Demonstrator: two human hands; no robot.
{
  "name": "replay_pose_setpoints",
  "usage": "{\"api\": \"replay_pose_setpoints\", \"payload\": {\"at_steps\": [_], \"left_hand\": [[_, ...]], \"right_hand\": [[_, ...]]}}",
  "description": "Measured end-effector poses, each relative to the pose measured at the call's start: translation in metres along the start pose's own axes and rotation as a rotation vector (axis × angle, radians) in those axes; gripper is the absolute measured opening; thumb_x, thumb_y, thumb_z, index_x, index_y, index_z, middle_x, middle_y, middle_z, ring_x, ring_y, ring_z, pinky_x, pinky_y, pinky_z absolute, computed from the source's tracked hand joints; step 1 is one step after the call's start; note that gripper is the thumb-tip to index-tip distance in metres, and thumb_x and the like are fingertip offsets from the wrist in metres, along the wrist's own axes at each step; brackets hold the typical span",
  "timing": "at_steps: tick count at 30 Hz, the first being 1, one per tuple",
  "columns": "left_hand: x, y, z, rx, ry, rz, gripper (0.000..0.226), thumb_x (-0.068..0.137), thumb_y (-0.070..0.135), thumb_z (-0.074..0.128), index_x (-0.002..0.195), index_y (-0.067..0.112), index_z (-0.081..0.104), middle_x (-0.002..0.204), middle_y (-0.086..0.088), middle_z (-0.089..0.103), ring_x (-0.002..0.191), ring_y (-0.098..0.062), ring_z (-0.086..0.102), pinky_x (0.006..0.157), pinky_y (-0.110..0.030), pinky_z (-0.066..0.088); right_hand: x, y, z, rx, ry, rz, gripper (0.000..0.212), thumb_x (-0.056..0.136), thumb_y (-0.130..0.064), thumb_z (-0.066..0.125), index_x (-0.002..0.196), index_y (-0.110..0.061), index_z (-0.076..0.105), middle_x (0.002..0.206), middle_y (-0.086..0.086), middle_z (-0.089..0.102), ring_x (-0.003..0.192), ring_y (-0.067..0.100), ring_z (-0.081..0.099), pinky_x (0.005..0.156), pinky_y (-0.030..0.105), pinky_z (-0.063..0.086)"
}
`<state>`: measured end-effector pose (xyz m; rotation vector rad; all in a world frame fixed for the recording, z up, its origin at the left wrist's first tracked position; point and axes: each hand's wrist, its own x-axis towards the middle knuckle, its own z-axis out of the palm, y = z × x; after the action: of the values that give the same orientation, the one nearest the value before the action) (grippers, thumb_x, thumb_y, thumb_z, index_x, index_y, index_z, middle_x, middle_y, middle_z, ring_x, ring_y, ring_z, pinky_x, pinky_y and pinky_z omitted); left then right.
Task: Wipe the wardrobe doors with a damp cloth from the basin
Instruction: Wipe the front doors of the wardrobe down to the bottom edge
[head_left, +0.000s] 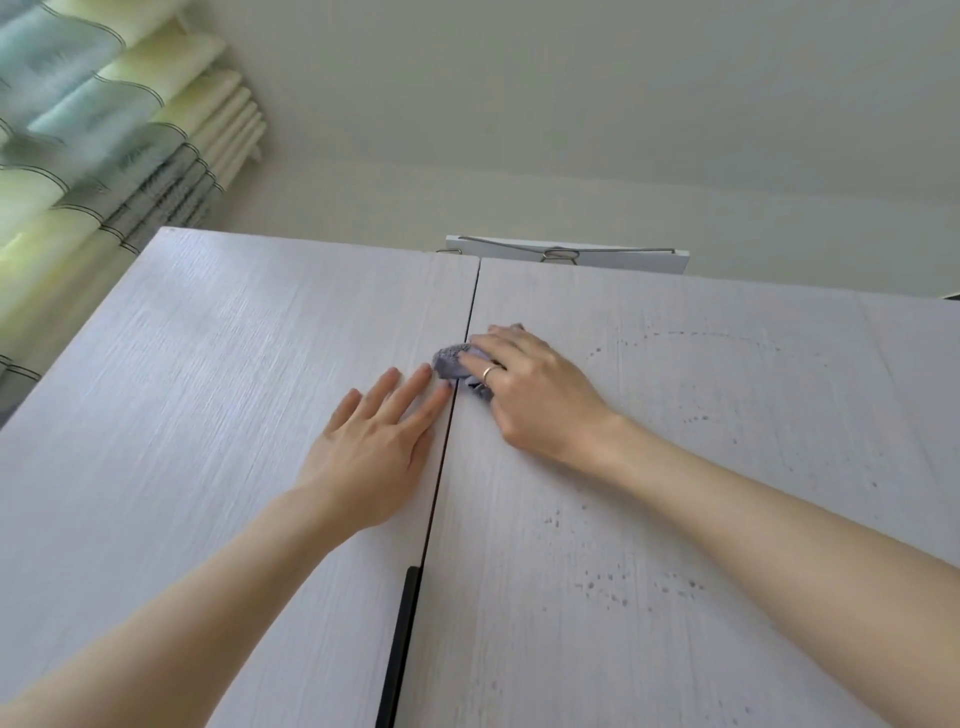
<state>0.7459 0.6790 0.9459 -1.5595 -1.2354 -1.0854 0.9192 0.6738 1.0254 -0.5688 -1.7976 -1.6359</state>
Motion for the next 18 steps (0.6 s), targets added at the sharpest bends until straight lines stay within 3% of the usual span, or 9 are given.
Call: {"api": "replay_pose_setpoints", "payload": {"at_steps": [3, 6, 12, 18], "left_hand": [[0.000, -0.001, -0.002, -0.016, -0.017, 0.010, 0.051, 0.101, 0.037, 0.010, 0.148, 0.037, -0.010, 0.157, 0.013, -0.014, 0.145, -0.013, -0.010, 0.117, -0.035, 0.000], [-0.001, -0.005, -0.003, -0.032, -0.035, 0.012, 0.051, 0.101, 0.038, 0.011, 0.148, 0.038, -0.010, 0.156, 0.015, -0.015, 0.145, -0.012, -0.012, 0.116, -0.034, -0.001], [-0.002, -0.008, -0.001, -0.110, -0.053, -0.022, 0.050, 0.102, 0.034, 0.012, 0.146, 0.041, -0.010, 0.155, 0.018, -0.018, 0.143, -0.010, -0.017, 0.115, -0.033, -0.008], [0.001, 0.003, 0.005, -0.221, -0.010, -0.091, 0.051, 0.102, 0.026, 0.016, 0.147, 0.044, -0.002, 0.155, 0.020, -0.012, 0.143, -0.008, -0.015, 0.115, -0.034, -0.010]], "right_hand": [[0.038, 0.029, -0.005, -0.038, -0.046, 0.137, 0.048, 0.092, -0.006, 0.040, 0.139, -0.012, 0.041, 0.146, 0.008, 0.038, 0.137, 0.025, 0.028, 0.113, 0.031, 0.017], [0.078, 0.052, -0.010, -0.006, -0.061, 0.317, 0.050, 0.092, -0.005, 0.038, 0.140, -0.017, 0.041, 0.138, 0.008, 0.042, 0.131, 0.026, 0.031, 0.108, 0.029, 0.023], [0.050, 0.057, -0.006, -0.062, -0.026, 0.247, 0.053, 0.090, -0.002, 0.040, 0.138, -0.022, 0.043, 0.144, 0.006, 0.035, 0.135, 0.024, 0.025, 0.109, 0.031, 0.020], [-0.005, 0.122, -0.039, -0.083, -0.036, 0.639, 0.052, 0.088, -0.001, 0.039, 0.137, -0.018, 0.044, 0.138, 0.010, 0.040, 0.132, 0.029, 0.027, 0.105, 0.033, 0.028]]}}
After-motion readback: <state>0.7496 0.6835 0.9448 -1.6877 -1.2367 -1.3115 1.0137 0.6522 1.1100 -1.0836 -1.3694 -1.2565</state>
